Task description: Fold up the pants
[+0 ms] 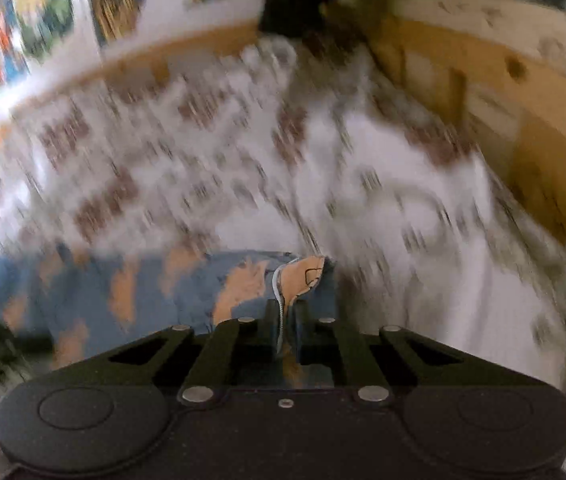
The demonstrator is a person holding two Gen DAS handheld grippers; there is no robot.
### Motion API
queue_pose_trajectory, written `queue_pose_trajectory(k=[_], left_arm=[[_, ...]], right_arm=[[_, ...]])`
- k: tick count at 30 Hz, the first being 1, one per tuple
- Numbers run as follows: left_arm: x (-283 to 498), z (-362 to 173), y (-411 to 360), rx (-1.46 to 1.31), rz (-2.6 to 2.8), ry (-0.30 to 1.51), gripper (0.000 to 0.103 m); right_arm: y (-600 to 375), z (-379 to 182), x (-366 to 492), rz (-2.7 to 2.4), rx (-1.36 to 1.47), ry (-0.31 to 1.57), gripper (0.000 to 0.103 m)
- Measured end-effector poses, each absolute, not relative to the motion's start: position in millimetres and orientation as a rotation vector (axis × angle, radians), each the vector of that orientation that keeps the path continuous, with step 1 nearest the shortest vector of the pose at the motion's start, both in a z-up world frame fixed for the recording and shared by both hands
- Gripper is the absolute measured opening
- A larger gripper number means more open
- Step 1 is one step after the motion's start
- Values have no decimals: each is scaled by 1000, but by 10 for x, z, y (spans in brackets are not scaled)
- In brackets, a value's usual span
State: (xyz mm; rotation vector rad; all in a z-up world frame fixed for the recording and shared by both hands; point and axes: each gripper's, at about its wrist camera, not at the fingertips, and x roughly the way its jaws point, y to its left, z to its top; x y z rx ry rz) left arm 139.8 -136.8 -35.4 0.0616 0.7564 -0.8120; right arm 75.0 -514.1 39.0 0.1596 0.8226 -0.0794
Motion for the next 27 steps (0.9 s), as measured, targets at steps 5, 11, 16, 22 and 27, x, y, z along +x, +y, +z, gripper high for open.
queue_pose_trajectory(k=[5,11,16,22,27], left_arm=[[1316,-470,-1436,120,-851,779,38],[1115,-506,-1569,329,-872,713,67],[1102,-558,-1675,458,-894,715,55],[1148,-577,-1699,444,-902,708,41],[1170,-621,-1671,399,-902,739,20]], right_arm=[[-5216,-82,643,-135,234,863,12],[-5252,-128,649,-120,225,851,18],[-5317,-134,583,-124,253,836,29],[-5279,-122,507,-136,252,833,42],[-5307,-151,528,-149,293,825,39]])
